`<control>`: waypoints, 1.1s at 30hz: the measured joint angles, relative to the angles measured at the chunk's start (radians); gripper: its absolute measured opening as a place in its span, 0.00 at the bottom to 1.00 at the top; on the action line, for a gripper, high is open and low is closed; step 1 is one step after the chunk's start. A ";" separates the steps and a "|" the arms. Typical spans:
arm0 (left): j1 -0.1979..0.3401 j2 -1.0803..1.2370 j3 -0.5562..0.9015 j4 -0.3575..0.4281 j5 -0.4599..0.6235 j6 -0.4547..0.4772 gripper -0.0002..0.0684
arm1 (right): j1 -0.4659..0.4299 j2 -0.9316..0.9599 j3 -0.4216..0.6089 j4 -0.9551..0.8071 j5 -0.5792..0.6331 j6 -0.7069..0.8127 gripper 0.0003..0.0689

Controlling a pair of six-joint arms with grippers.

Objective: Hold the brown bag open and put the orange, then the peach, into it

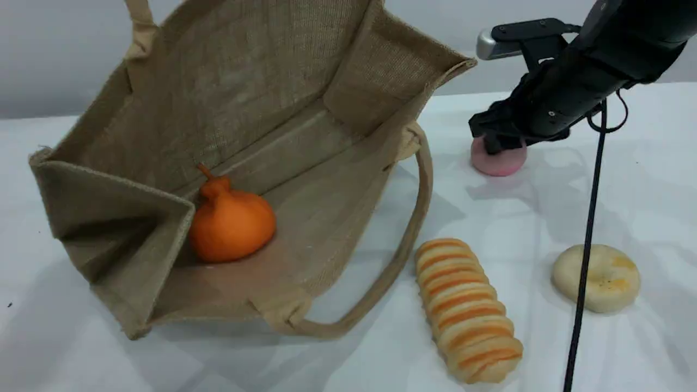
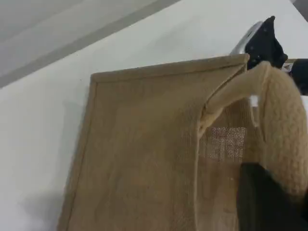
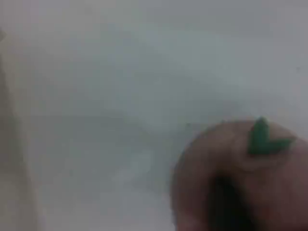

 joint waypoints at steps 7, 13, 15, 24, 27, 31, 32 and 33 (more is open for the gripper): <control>0.000 0.000 0.000 0.000 0.000 -0.001 0.11 | -0.026 -0.043 -0.001 -0.054 0.147 -0.002 0.03; 0.000 0.000 0.000 0.001 0.001 0.003 0.11 | -0.115 -0.178 0.002 -0.155 0.346 0.055 0.03; 0.000 0.000 0.000 0.001 0.001 0.003 0.11 | -0.154 -0.230 0.002 -0.184 0.408 0.110 0.03; 0.000 0.000 0.000 0.001 0.001 0.015 0.11 | -0.148 -0.464 0.019 -0.096 0.656 0.142 0.03; 0.000 0.000 0.000 0.001 0.001 0.016 0.11 | -0.102 -0.540 0.077 -0.053 0.690 0.110 0.03; 0.000 0.000 0.000 0.001 0.001 0.032 0.11 | -0.012 -0.642 0.176 0.005 0.660 0.095 0.03; 0.000 0.000 0.000 0.001 0.001 0.032 0.11 | 0.015 -0.661 0.203 0.014 0.648 0.095 0.03; 0.000 0.000 0.000 0.001 0.001 0.032 0.11 | 0.039 -0.682 0.224 0.025 0.626 0.095 0.03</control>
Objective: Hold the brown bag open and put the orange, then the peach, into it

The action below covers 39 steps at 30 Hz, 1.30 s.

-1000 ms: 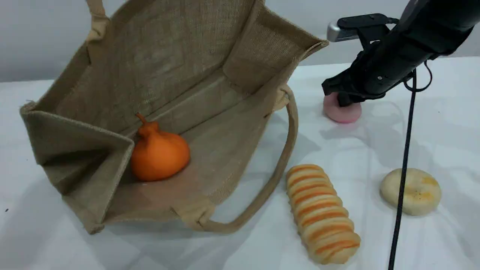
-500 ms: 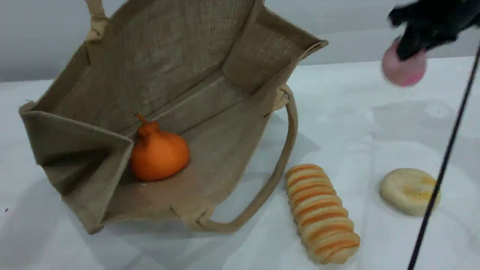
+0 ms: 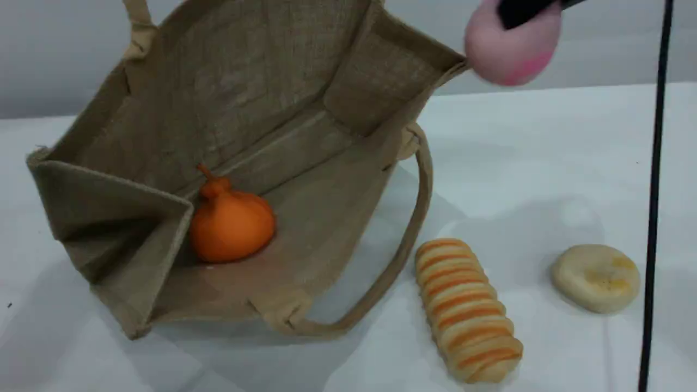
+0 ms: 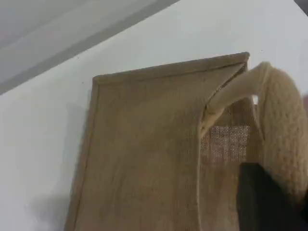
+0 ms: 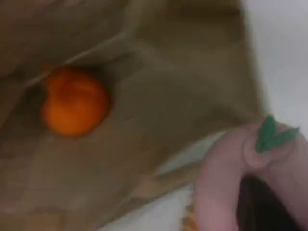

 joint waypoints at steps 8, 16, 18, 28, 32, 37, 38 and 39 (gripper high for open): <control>0.000 0.000 0.000 0.000 0.000 0.000 0.11 | 0.268 -0.010 0.076 0.160 -0.231 0.002 0.03; 0.000 0.000 0.000 0.000 0.000 0.001 0.11 | 0.482 0.081 0.076 0.234 -0.480 0.002 0.03; 0.000 0.000 0.000 0.000 0.000 0.001 0.11 | 0.519 0.120 0.076 0.250 -0.534 0.000 0.03; 0.000 0.000 0.000 0.000 0.000 0.001 0.11 | 0.598 0.314 0.047 0.268 -0.872 0.009 0.03; 0.000 0.000 0.000 0.000 0.000 0.002 0.11 | 0.598 0.387 -0.030 0.253 -0.887 -0.019 0.04; 0.000 0.000 0.000 -0.001 0.000 0.002 0.11 | 0.598 0.477 -0.131 0.253 -0.893 -0.090 0.06; 0.000 0.000 0.000 -0.001 0.000 0.002 0.11 | 0.598 0.491 -0.146 0.253 -0.899 -0.101 0.07; 0.000 0.000 0.000 -0.001 0.000 0.001 0.11 | 0.598 0.507 -0.156 0.253 -0.903 -0.107 0.08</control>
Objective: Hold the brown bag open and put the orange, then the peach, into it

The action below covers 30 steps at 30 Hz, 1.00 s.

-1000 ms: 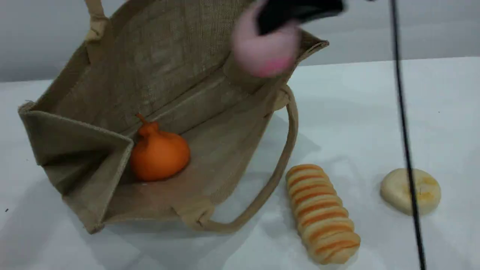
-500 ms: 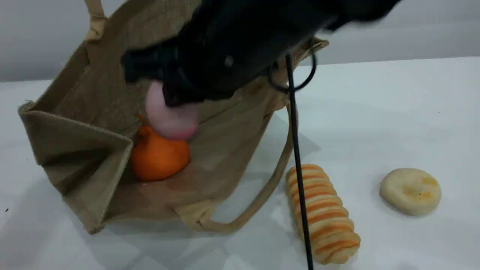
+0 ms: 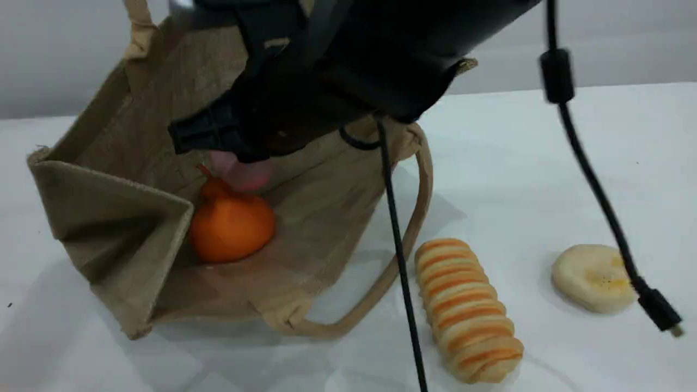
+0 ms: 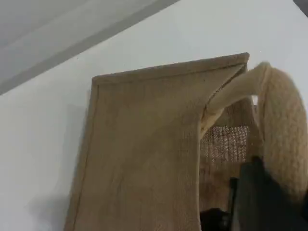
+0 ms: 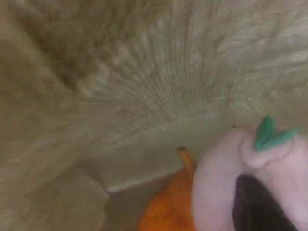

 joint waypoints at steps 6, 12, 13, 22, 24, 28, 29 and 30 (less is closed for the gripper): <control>0.000 0.000 0.000 -0.001 0.000 0.000 0.11 | 0.000 0.020 -0.011 0.004 -0.019 0.003 0.24; 0.000 0.000 0.000 -0.001 0.000 0.001 0.11 | 0.000 0.016 -0.011 0.004 -0.010 -0.051 0.60; 0.000 0.000 0.000 -0.001 0.000 0.004 0.11 | 0.000 0.011 -0.010 0.004 -0.008 -0.065 0.66; 0.000 0.000 0.000 0.001 0.000 0.021 0.11 | -0.025 -0.118 -0.008 0.007 0.150 -0.159 0.83; 0.000 0.000 0.000 0.001 0.000 0.021 0.11 | -0.047 -0.158 -0.007 -0.002 0.221 -0.177 0.82; 0.000 0.000 0.000 0.002 0.000 0.029 0.11 | -0.114 -0.252 -0.007 -0.046 0.415 -0.168 0.81; 0.000 0.000 0.000 0.002 0.000 0.030 0.11 | -0.132 -0.280 -0.007 -0.060 0.468 -0.155 0.81; 0.000 0.000 0.001 0.002 0.000 0.031 0.11 | -0.155 -0.309 -0.007 -0.069 0.519 -0.145 0.81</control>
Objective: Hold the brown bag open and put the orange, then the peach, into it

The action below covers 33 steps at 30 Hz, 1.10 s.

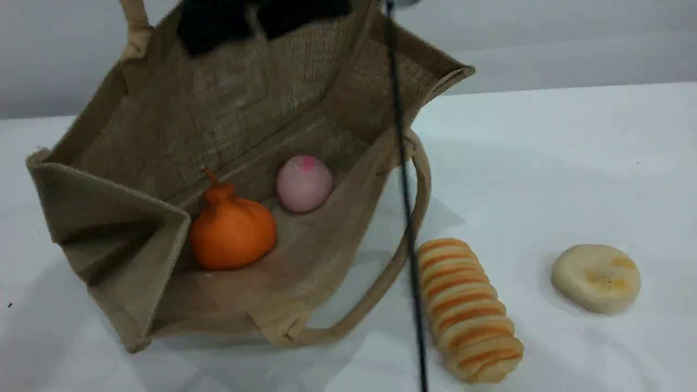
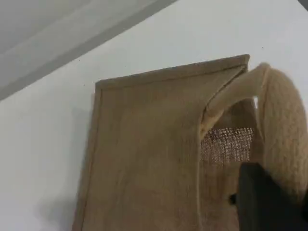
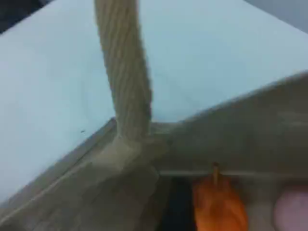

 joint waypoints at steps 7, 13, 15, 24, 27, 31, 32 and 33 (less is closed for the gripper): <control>0.000 0.000 0.122 -0.063 -0.007 0.077 0.11 | -0.166 -0.213 0.000 -0.117 0.292 0.098 0.78; 0.000 0.000 0.297 -0.110 -0.085 0.144 0.11 | -0.297 -0.399 0.000 -0.276 0.529 0.239 0.72; 0.000 0.000 0.353 -0.112 -0.144 0.158 0.11 | -0.331 -0.459 0.000 -0.327 0.597 0.280 0.71; 0.000 0.015 0.591 -0.203 -0.351 0.268 0.11 | -0.366 -0.739 0.000 -0.577 0.830 0.456 0.69; 0.000 0.044 0.630 -0.251 -0.368 0.310 0.11 | -0.366 -0.830 0.000 -0.659 0.882 0.517 0.69; 0.000 0.099 0.631 -0.300 -0.369 0.341 0.11 | -0.366 -0.951 0.000 -0.749 0.923 0.586 0.69; 0.000 0.114 0.631 -0.302 -0.369 0.342 0.11 | -0.366 -0.980 0.000 -0.765 0.922 0.601 0.69; 0.000 0.132 0.631 -0.311 -0.369 0.342 0.11 | -0.366 -1.003 0.000 -0.786 0.922 0.620 0.69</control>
